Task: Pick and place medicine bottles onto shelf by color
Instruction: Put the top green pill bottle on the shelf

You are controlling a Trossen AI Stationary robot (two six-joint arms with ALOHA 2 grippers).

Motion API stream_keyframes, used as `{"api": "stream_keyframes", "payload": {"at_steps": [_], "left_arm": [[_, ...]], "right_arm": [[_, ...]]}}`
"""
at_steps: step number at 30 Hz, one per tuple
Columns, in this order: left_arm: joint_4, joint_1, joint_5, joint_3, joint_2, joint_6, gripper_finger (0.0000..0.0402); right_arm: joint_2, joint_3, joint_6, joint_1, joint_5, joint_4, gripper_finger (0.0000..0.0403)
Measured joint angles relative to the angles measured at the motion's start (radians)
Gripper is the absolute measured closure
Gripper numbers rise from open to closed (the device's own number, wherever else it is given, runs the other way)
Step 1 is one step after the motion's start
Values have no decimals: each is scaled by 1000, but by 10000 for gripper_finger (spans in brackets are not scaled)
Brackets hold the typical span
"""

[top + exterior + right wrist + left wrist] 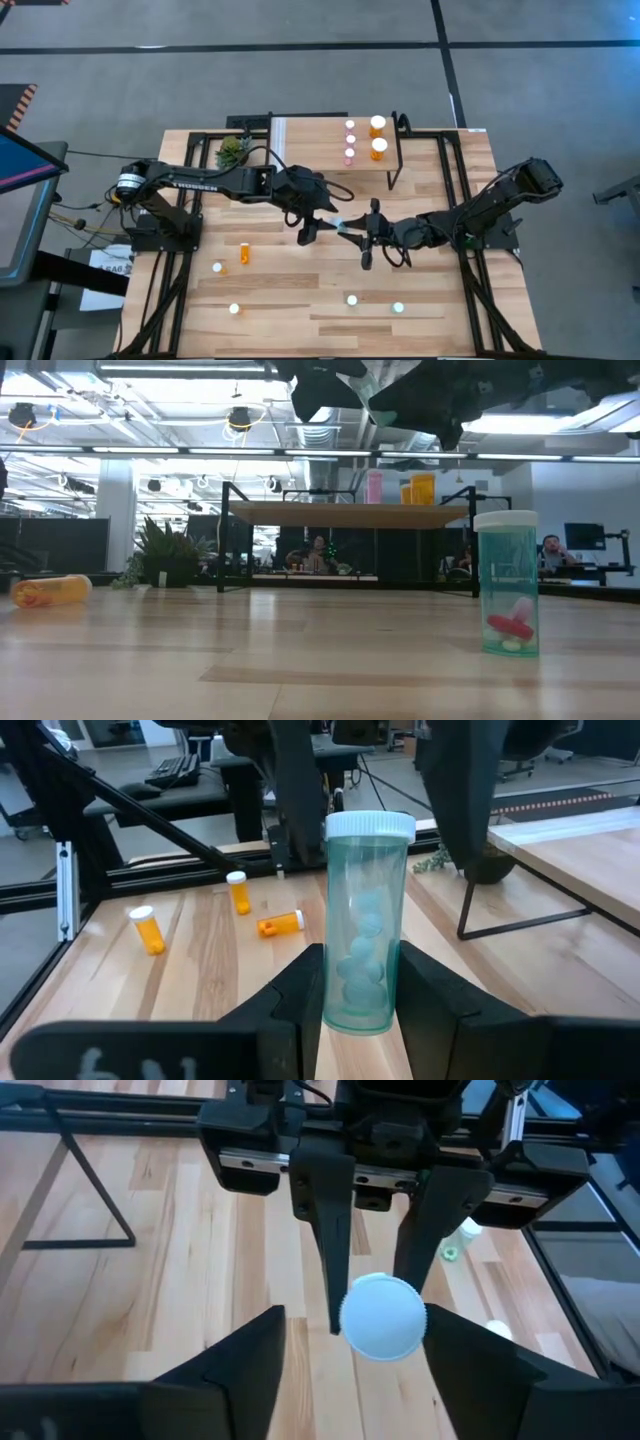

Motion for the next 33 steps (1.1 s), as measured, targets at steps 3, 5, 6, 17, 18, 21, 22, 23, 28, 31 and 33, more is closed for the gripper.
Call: {"api": "stream_keyframes", "payload": {"at_steps": [3, 5, 6, 17, 18, 21, 22, 23, 28, 31, 33], "left_arm": [[0, 0, 3, 0, 0, 0, 211], [0, 0, 4, 0, 0, 0, 225], [0, 0, 4, 0, 0, 0, 231], [4, 0, 15, 0, 0, -6, 287], [4, 0, 15, 0, 0, -8, 291], [4, 0, 15, 0, 0, -11, 299], [4, 0, 15, 0, 0, -11, 300], [4, 0, 15, 0, 0, -11, 300], [3, 1, 9, 0, -2, -11, 300], [-41, 4, 7, 14, -4, -11, 300], [-86, 5, 4, 36, -4, -11, 300]], "right_arm": [[0, 0, 0, 0, 0, 0, 278], [0, 0, 0, 0, 1, 0, 278], [0, 0, 0, 0, 1, 0, 278], [0, 0, 3, 0, 3, 0, 276], [0, 0, 2, 0, 3, 0, 274], [0, 0, 2, 0, 3, 0, 263], [0, 0, 2, 0, 4, 1, 258], [0, 0, 3, 0, 4, 1, 253], [0, 0, 36, -13, 3, 0, 229], [0, 0, 44, -20, 3, -7, 212], [0, 0, 45, -20, 3, -14, 199]]}}
